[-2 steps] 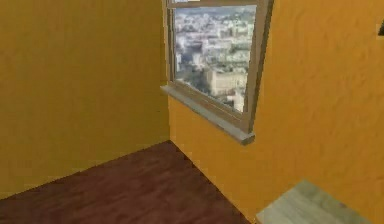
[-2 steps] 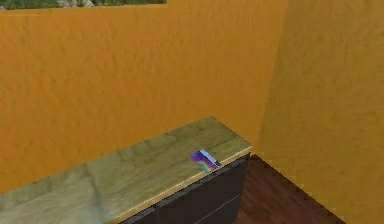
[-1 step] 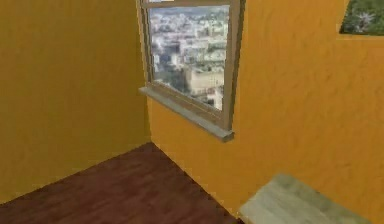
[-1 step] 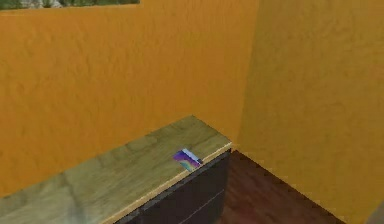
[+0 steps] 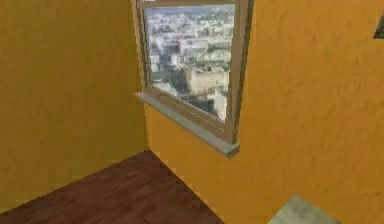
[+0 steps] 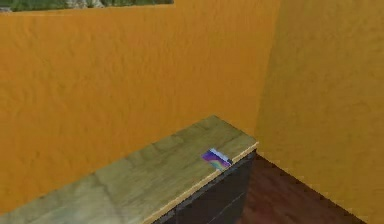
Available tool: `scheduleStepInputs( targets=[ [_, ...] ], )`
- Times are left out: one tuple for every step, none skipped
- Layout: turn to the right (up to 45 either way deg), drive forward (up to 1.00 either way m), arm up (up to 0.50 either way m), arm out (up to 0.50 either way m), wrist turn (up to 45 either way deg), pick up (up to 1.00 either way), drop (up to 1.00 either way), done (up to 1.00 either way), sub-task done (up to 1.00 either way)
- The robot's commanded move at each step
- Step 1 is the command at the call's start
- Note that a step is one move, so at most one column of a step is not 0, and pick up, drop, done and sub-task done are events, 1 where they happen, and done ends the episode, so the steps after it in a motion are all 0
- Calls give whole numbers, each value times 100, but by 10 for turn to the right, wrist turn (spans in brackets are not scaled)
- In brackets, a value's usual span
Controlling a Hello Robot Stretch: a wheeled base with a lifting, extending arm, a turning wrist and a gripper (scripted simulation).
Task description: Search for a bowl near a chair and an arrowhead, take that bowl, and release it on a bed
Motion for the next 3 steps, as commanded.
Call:
scheduleStepInputs(
  targets=[
    [-360,0,0,0,0,0,0,0,0],
    [0,15,0,0,0,0,0,0,0],
    [-330,0,0,0,0,0,0,0,0]
  ],
)
